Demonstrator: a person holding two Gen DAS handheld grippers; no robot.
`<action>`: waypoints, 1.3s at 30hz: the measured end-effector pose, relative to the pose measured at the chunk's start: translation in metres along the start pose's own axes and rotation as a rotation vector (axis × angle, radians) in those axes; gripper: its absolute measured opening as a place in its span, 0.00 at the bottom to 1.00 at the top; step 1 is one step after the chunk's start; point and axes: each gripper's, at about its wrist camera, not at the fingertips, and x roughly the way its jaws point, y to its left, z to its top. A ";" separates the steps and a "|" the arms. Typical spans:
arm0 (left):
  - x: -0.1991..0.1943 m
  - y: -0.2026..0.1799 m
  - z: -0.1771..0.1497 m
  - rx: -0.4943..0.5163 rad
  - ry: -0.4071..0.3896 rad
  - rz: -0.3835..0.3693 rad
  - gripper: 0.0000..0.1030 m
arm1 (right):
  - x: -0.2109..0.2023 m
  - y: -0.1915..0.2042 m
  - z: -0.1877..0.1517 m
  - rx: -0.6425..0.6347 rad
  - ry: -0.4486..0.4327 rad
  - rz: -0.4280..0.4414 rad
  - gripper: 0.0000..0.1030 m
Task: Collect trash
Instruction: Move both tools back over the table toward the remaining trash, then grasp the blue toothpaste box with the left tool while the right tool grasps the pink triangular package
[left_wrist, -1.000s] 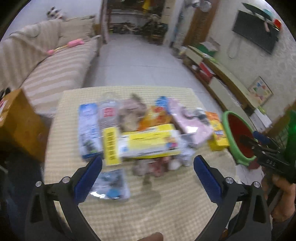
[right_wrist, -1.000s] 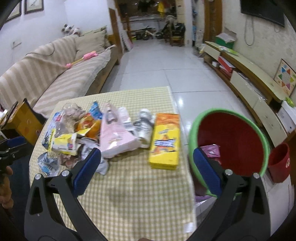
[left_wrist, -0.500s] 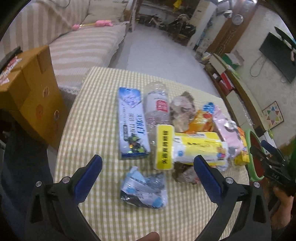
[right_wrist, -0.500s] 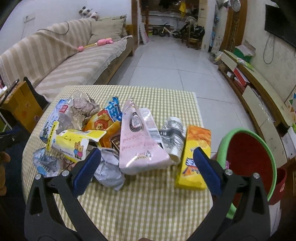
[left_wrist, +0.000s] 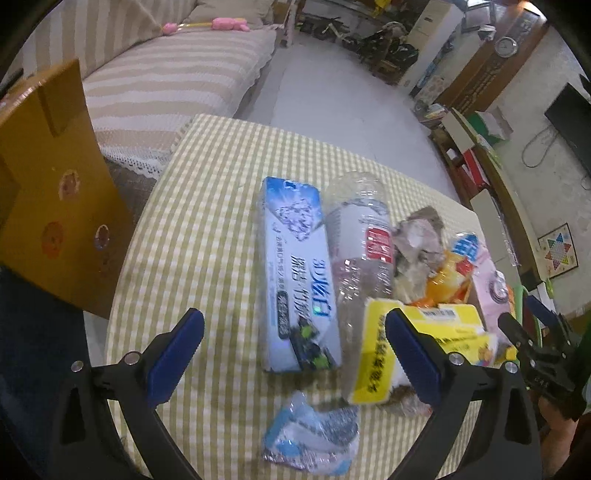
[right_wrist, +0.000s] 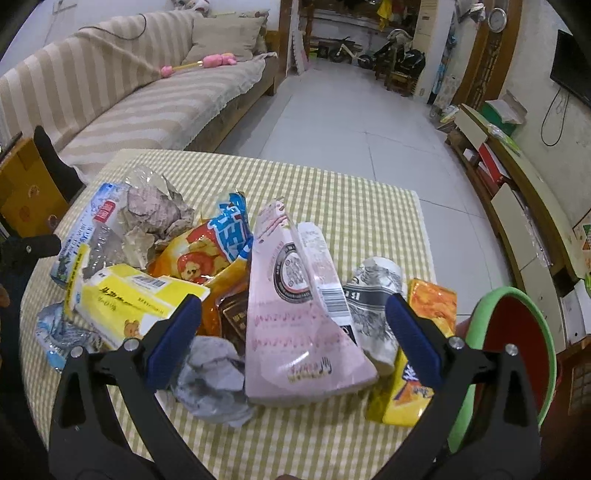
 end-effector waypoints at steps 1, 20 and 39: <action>0.004 0.002 0.001 -0.010 0.008 -0.003 0.89 | 0.002 0.001 0.001 -0.003 0.004 -0.001 0.95; 0.042 0.014 0.008 0.016 0.102 0.031 0.77 | 0.034 0.004 0.010 -0.038 0.055 -0.015 0.89; 0.038 0.015 -0.007 0.043 0.099 0.051 0.52 | 0.048 0.020 0.020 -0.091 0.150 0.001 0.53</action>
